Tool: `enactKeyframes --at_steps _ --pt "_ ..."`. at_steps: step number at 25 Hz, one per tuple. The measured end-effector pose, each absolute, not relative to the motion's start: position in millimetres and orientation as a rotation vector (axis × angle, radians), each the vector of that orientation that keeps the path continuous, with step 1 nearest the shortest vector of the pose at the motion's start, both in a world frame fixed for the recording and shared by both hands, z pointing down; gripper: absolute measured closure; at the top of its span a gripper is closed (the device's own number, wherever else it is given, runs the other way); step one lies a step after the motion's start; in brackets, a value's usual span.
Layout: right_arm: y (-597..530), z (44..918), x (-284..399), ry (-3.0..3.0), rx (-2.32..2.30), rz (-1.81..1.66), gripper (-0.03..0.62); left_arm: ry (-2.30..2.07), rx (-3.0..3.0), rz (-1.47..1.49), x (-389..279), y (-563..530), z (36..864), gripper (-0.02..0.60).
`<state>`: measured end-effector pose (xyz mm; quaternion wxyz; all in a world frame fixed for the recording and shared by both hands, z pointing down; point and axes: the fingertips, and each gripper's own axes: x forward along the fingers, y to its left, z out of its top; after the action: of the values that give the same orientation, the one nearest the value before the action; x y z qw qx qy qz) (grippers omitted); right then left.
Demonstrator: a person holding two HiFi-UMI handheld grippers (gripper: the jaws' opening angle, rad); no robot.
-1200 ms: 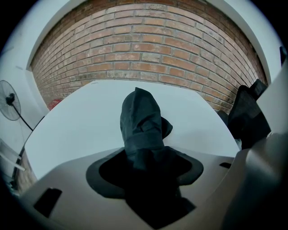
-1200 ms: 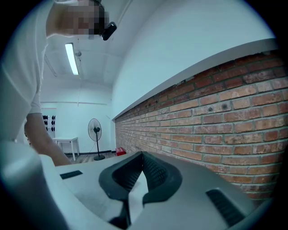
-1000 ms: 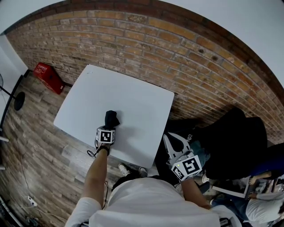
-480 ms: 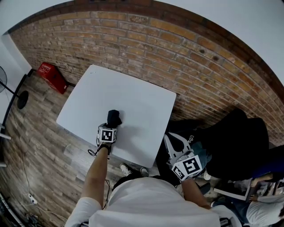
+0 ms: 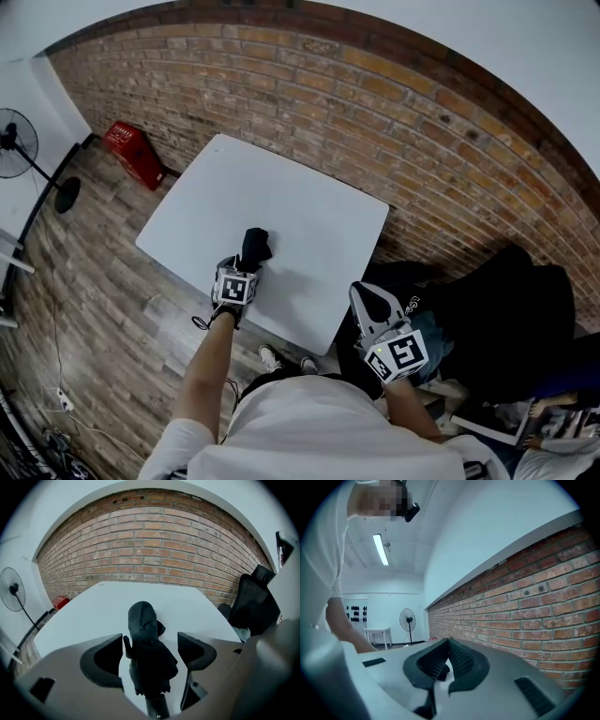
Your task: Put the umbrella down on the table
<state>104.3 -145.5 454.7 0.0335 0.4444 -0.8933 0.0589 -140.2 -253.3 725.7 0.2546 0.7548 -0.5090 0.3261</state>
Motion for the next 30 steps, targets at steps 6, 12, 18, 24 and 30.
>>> enactKeyframes --at_steps 6,12,18,24,30 --pt "-139 458 95 -2.795 1.305 0.192 0.575 -1.478 2.047 0.841 -156 -238 710 0.218" --pt "-136 465 93 -2.821 1.25 0.221 0.576 -1.567 2.023 0.742 -170 -221 694 0.22" --pt "-136 466 80 -2.855 1.187 0.226 0.574 -1.673 1.989 0.677 -189 -208 669 0.336" --pt "-135 456 65 -2.896 1.122 0.18 0.575 -1.75 2.024 0.555 -200 -202 631 0.514" --pt "-142 450 55 -2.908 1.104 0.162 0.575 -1.805 2.108 0.416 -207 -193 578 0.548"
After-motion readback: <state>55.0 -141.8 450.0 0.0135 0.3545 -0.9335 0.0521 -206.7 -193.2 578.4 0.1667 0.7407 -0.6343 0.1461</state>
